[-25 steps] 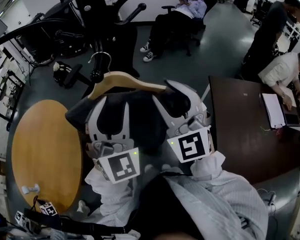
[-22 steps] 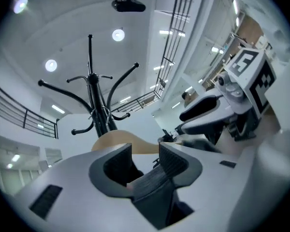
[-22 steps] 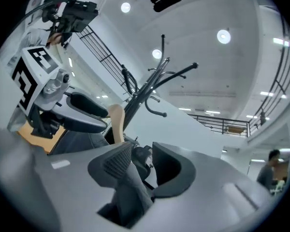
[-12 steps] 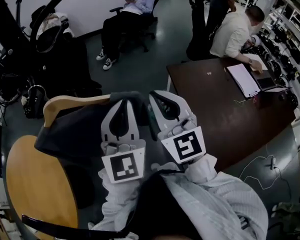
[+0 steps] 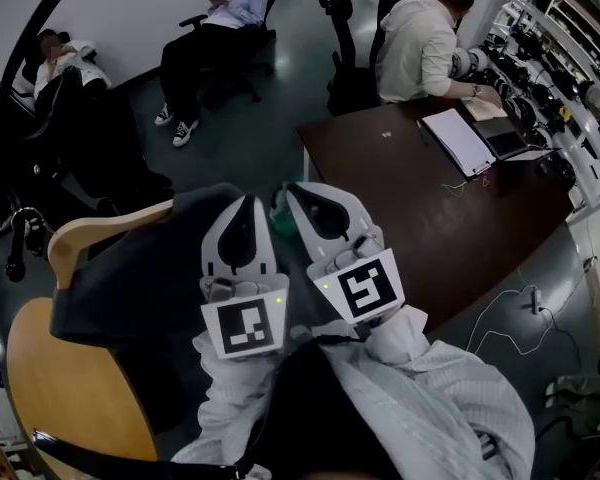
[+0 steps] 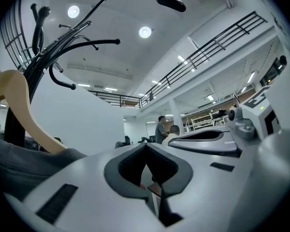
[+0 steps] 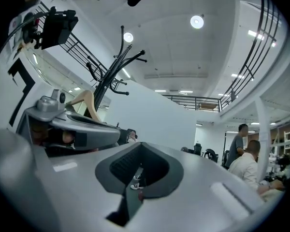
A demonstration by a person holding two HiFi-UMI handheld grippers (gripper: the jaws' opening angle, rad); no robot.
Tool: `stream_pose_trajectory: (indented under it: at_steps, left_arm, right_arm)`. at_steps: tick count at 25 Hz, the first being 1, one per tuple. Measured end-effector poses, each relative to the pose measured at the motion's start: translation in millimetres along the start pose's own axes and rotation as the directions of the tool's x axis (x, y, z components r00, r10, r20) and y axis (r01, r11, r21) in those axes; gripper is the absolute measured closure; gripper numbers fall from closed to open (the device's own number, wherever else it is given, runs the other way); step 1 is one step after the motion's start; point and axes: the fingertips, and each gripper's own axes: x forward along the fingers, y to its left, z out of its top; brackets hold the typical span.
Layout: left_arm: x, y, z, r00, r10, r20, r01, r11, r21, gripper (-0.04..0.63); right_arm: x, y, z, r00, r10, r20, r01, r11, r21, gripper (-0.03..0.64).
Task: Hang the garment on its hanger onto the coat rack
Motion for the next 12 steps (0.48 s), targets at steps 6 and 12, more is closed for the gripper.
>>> stream_pose_trajectory:
  at_steps: [6,12]
  left_arm:
    - [9.6,-4.7,-0.2,1.000,-0.011,-0.004,0.011,0.999,0.035,0.591]
    - [14.4,0.0,-1.8,1.000,-0.004,-0.004,0.004,0.999,0.038,0.591]
  right_arm:
    - [0.6,-10.9,-2.1,1.000,-0.015,0.002,0.015,1.000,0.001,0.617]
    - [6.6,-11.6,-3.4,1.000,-0.012,0.001,0.012,1.000,-0.001,0.617]
